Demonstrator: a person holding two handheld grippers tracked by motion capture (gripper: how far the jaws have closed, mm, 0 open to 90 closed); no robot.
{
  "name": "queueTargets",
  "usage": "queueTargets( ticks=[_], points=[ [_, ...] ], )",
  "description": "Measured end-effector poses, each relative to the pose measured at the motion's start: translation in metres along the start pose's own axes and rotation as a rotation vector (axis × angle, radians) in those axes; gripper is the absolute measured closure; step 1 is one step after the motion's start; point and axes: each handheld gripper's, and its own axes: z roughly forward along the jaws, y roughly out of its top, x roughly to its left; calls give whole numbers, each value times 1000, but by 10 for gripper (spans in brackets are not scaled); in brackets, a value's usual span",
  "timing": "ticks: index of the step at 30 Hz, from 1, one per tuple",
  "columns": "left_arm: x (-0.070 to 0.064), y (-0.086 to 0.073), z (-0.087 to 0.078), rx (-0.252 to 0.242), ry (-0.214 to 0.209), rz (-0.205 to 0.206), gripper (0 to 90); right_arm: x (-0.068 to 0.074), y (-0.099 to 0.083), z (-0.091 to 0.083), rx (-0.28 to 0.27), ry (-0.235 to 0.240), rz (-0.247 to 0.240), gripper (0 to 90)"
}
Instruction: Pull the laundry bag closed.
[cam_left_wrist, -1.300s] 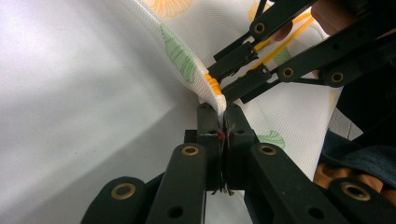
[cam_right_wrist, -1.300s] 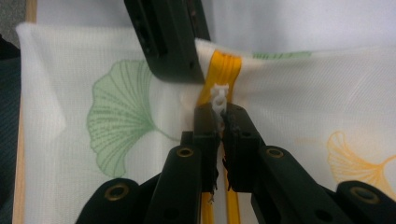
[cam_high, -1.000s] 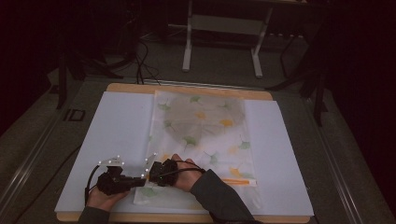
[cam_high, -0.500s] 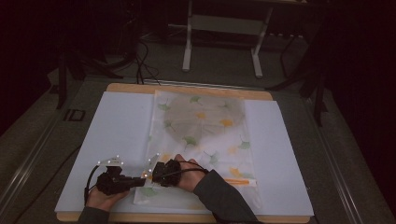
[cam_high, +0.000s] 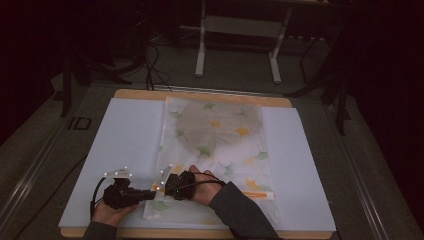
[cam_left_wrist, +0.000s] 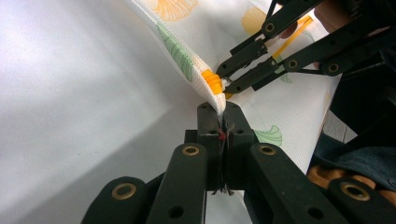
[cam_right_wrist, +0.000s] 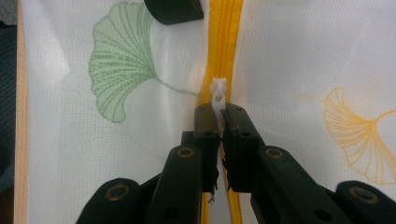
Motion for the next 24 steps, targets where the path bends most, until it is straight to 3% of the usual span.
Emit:
queueTargets(
  ticks=[24],
  points=[
    [0,0,-3,-20,-1,-2,883,-4,-16,-5,22,-4,17,850]
  ],
)
